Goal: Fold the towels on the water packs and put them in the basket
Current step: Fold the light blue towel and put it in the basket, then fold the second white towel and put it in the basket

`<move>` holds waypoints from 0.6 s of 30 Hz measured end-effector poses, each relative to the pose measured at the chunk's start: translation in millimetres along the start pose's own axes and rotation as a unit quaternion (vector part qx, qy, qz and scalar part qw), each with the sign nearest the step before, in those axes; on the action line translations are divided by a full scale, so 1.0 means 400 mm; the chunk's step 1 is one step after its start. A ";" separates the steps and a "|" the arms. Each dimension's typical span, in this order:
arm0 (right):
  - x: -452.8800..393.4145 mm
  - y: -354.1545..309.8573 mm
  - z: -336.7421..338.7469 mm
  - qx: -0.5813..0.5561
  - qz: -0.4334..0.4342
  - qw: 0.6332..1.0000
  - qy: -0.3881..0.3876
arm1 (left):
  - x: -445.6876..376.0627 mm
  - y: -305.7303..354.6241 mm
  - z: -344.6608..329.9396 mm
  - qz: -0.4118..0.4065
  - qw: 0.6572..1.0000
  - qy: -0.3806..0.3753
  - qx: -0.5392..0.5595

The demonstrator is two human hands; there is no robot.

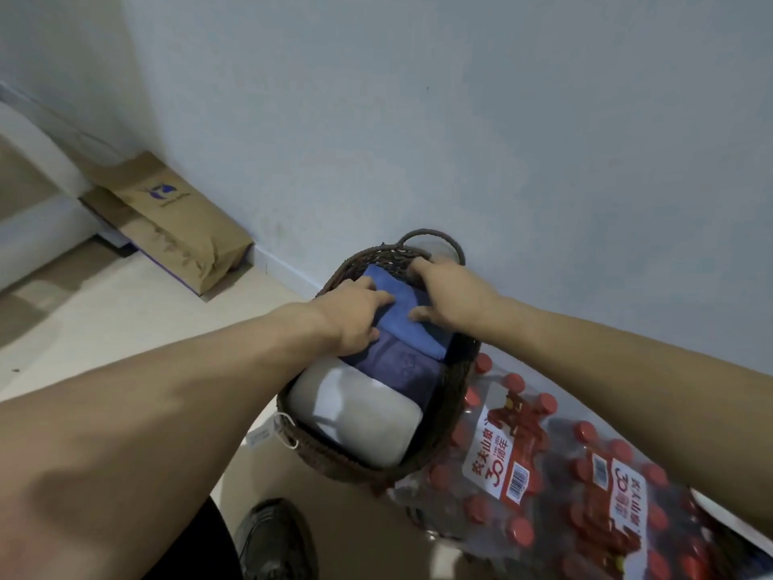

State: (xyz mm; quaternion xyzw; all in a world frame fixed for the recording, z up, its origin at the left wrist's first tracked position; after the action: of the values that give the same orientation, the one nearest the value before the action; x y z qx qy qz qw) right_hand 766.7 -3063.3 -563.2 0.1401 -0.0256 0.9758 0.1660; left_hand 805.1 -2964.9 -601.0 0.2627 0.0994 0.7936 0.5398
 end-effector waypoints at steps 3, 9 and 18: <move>0.028 0.004 0.018 0.009 0.024 0.999 0.047 | -0.009 -0.003 -0.010 0.008 1.000 -0.006 -0.015; 0.065 0.024 -0.065 0.005 -0.027 0.999 -0.031 | -0.017 -0.004 -0.017 0.014 1.000 -0.001 -0.025; 0.278 0.183 0.075 -0.249 -0.160 0.945 0.141 | 0.000 0.145 0.117 -0.014 0.990 0.141 0.018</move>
State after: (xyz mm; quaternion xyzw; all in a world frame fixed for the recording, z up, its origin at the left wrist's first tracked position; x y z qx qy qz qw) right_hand 649.7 -3100.3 -503.3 -0.0422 -0.2213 0.9085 0.3519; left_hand 783.2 -2993.6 -535.9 0.1564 0.1922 0.8131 0.5268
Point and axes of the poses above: each hand's wrist, its own x-axis away from the middle knuckle, its own z-axis out of the back of the hand, y = z × x, the point moved 9 cm from there along -x, towards the middle knuckle, and after that the axes turned 1 degree about -y, right-handed, at the moved point
